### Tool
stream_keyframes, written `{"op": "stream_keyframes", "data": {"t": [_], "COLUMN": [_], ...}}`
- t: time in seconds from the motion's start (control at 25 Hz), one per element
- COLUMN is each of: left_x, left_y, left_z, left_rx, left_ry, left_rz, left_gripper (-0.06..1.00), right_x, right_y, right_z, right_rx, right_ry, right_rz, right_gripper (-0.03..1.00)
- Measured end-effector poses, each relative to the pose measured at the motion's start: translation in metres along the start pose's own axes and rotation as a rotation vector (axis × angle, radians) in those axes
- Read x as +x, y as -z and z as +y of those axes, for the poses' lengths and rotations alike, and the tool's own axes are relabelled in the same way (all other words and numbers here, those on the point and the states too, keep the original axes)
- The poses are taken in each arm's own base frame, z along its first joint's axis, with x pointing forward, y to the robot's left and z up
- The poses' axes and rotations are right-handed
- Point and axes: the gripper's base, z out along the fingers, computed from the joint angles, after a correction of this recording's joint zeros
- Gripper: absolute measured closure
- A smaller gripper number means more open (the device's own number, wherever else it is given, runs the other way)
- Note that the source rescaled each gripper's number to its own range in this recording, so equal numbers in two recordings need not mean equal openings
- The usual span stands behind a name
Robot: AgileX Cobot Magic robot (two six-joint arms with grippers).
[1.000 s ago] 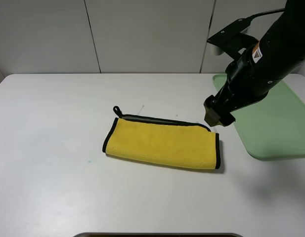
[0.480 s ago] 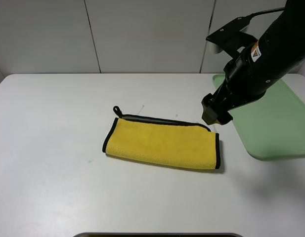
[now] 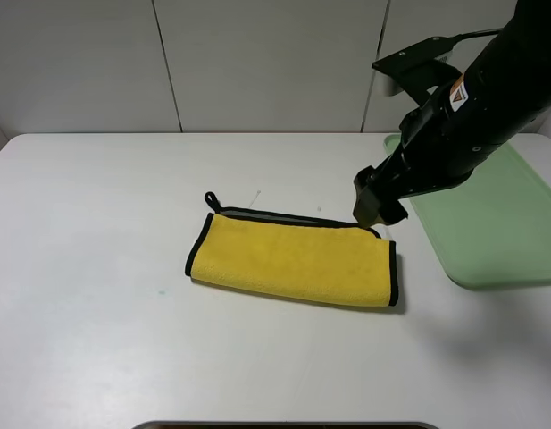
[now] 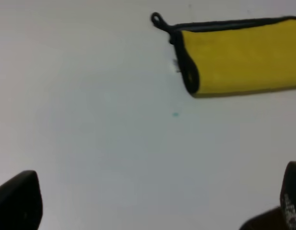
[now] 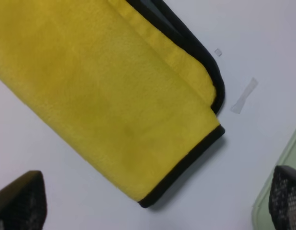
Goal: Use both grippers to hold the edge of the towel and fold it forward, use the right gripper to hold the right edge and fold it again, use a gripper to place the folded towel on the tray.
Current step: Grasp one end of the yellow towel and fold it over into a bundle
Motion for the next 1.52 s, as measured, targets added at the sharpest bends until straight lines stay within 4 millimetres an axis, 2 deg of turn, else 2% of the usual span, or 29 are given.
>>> {"op": "stream_keyframes", "data": {"t": [0.36, 0.68, 0.8, 1.2, 1.36, 1.52], "left_x": [0.003, 0.004, 0.004, 0.004, 0.004, 0.004], "left_y": [0.003, 0.004, 0.004, 0.004, 0.004, 0.004], "left_z": [-0.004, -0.006, -0.006, -0.006, -0.006, -0.006], "left_rx": [-0.263, -0.368, -0.383, -0.385, -0.385, -0.385], "left_ry": [0.184, 0.258, 0.267, 0.268, 0.268, 0.268], "left_rz": [-0.027, -0.038, -0.040, -0.040, -0.040, -0.040], "left_gripper": [-0.06, -0.06, -0.06, -0.06, -0.06, -0.06], "right_x": [0.000, -0.004, -0.005, 0.000, 0.002, 0.003], "right_y": [0.000, -0.003, -0.016, -0.087, -0.105, -0.112], "right_z": [0.000, 0.000, 0.001, 0.003, 0.005, 0.003], "right_rx": [-0.001, -0.008, -0.003, 0.039, 0.045, 0.050], "right_ry": [-0.240, -0.374, -0.414, -0.476, -0.490, -0.508], "right_rz": [-0.002, -0.037, -0.002, 0.164, 0.192, 0.193], "right_gripper": [-0.03, -0.03, -0.03, -0.03, -0.03, -0.03]}}
